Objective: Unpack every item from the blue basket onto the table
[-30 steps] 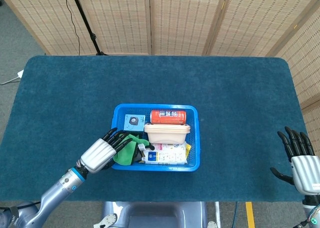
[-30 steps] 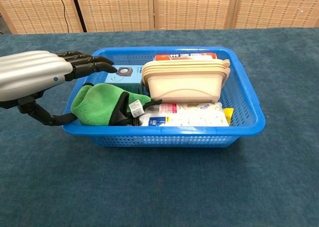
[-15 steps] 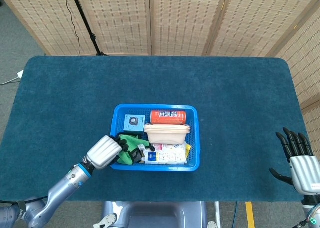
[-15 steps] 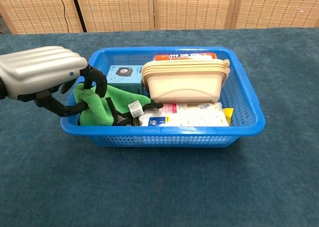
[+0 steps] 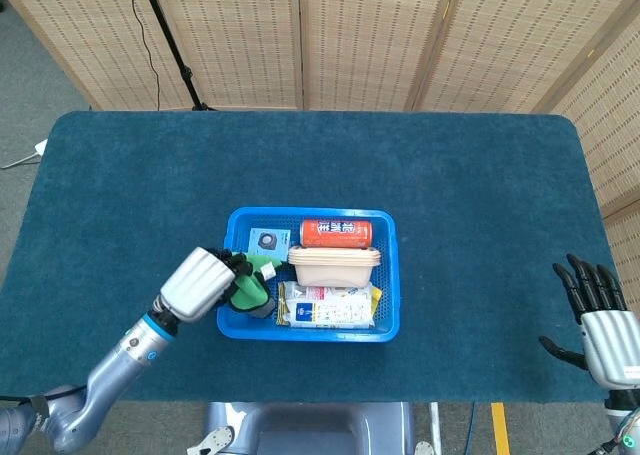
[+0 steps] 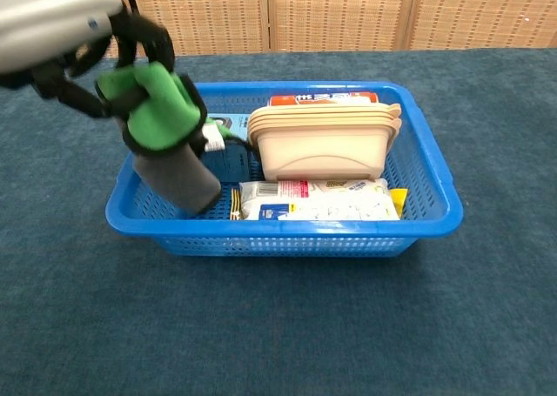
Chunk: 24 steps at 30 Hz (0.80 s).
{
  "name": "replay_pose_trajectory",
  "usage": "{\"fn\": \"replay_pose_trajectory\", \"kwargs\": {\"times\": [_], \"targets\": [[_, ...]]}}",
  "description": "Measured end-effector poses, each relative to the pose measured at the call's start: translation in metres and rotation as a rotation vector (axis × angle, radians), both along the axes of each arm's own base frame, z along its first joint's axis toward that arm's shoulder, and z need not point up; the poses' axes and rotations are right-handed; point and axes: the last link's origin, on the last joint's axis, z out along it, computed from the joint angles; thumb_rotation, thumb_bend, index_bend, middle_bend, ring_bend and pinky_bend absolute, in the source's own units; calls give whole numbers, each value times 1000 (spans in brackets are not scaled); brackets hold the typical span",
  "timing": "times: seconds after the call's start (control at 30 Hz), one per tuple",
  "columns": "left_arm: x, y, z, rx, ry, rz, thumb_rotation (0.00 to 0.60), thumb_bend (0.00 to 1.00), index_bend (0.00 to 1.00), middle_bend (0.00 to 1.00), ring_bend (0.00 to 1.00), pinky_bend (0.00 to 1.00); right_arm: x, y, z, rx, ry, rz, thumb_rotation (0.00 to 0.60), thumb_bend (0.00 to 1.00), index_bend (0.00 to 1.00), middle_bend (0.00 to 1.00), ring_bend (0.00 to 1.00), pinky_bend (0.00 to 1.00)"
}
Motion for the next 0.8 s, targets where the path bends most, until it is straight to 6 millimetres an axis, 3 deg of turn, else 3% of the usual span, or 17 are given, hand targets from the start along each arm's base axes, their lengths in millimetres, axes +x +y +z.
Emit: {"fn": "replay_pose_trajectory", "kwargs": {"times": [0.17,0.3,0.47,0.53,0.57,0.6,0.67,0.7,0.8], "targets": [[6,25,73,208,-98,-28,600,917,801,639,642,750,1,0,-2,6,8,1,600,0,0,0,0,0],[-2,51,127,336,-103,27,600,915,801,639,641,750,1,-1,-8,21,22,-1,600,0,0,0,0,0],[-27,85,141,382,-72,144,600,895,794,631,620,750,0,-3,-14,38,36,-9,600,0,0,0,0,0],[-36,98,135,362,-73,187,600,791,649,500,499,680,-1,-4,-16,42,40,-14,600,0,0,0,0,0],[-39,102,130,346,-81,204,600,672,458,344,354,575,-1,-4,-16,43,42,-16,600,0,0,0,0,0],[-43,106,124,322,-92,223,600,503,229,165,180,387,-1,-5,-17,45,43,-18,600,0,0,0,0,0],[-48,111,112,267,-94,259,600,265,2,0,4,100,-3,-6,-18,50,49,-26,600,0,0,0,0,0],[-50,113,107,239,-89,276,600,179,0,0,0,20,-4,-7,-19,52,54,-30,600,0,0,0,0,0],[-50,112,91,130,-74,319,600,52,0,0,0,0,-5,-8,-21,58,62,-39,600,0,0,0,0,0]]}}
